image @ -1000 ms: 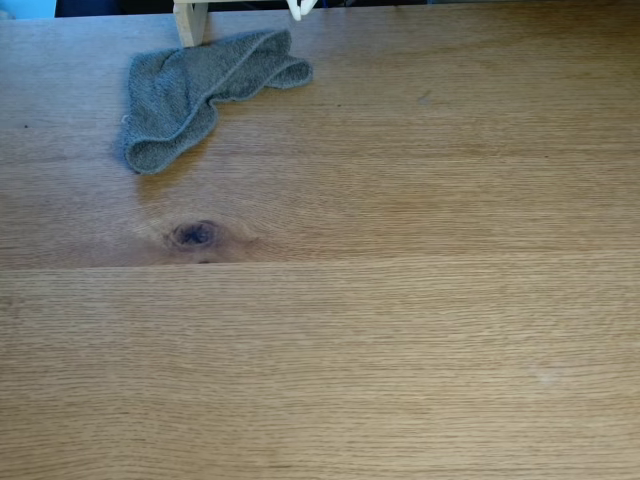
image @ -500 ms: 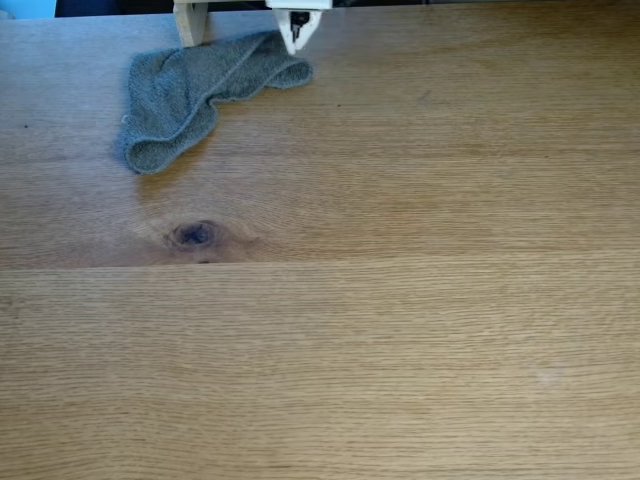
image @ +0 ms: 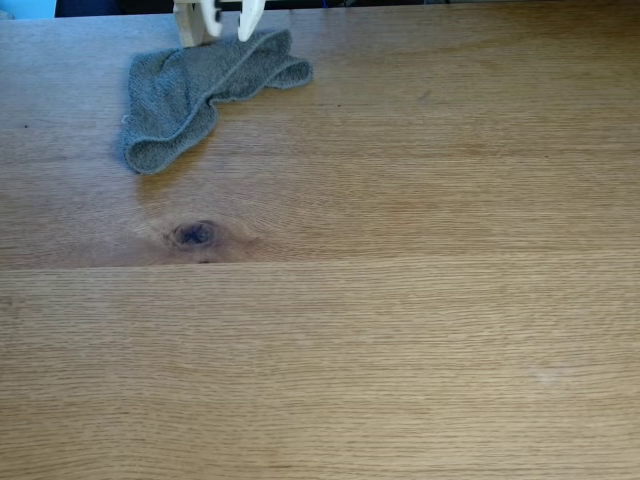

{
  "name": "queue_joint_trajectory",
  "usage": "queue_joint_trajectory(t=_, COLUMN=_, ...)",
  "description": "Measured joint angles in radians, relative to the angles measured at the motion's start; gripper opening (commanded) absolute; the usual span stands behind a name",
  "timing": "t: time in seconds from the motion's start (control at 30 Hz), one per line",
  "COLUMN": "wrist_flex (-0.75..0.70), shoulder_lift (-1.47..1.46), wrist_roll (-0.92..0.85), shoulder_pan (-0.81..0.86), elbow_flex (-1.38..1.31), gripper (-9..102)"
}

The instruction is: Clean the area in front of the robot

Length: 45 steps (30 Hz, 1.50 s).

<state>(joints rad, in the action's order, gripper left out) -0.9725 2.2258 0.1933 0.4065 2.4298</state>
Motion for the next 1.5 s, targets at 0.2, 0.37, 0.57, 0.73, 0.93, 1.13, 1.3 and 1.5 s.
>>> queue_joint_trajectory(t=0.2, wrist_flex=0.0, shoulder_lift=-0.117, wrist_roll=-0.037, shoulder_pan=0.189, elbow_flex=-0.003, gripper=39)
queue_joint_trajectory(t=0.37, wrist_flex=0.083, shoulder_lift=-0.293, wrist_roll=-0.095, shoulder_pan=0.336, elbow_flex=-0.003, gripper=41)
queue_joint_trajectory(t=0.57, wrist_flex=0.31, shoulder_lift=-0.538, wrist_roll=-0.195, shoulder_pan=0.456, elbow_flex=-0.003, gripper=43)
queue_joint_trajectory(t=0.73, wrist_flex=0.449, shoulder_lift=-0.71, wrist_roll=-0.291, shoulder_pan=0.506, elbow_flex=-0.012, gripper=43)
queue_joint_trajectory(t=0.93, wrist_flex=0.503, shoulder_lift=-0.857, wrist_roll=-0.399, shoulder_pan=0.534, elbow_flex=-0.043, gripper=49)
queue_joint_trajectory(t=1.13, wrist_flex=0.583, shoulder_lift=-0.942, wrist_roll=-0.508, shoulder_pan=0.557, elbow_flex=-0.046, gripper=44)
queue_joint_trajectory(t=1.3, wrist_flex=0.713, shoulder_lift=-1.019, wrist_roll=-0.603, shoulder_pan=0.581, elbow_flex=-0.06, gripper=34)
queue_joint_trajectory(t=1.5, wrist_flex=0.785, shoulder_lift=-1.058, wrist_roll=-0.67, shoulder_pan=0.594, elbow_flex=-0.063, gripper=17)
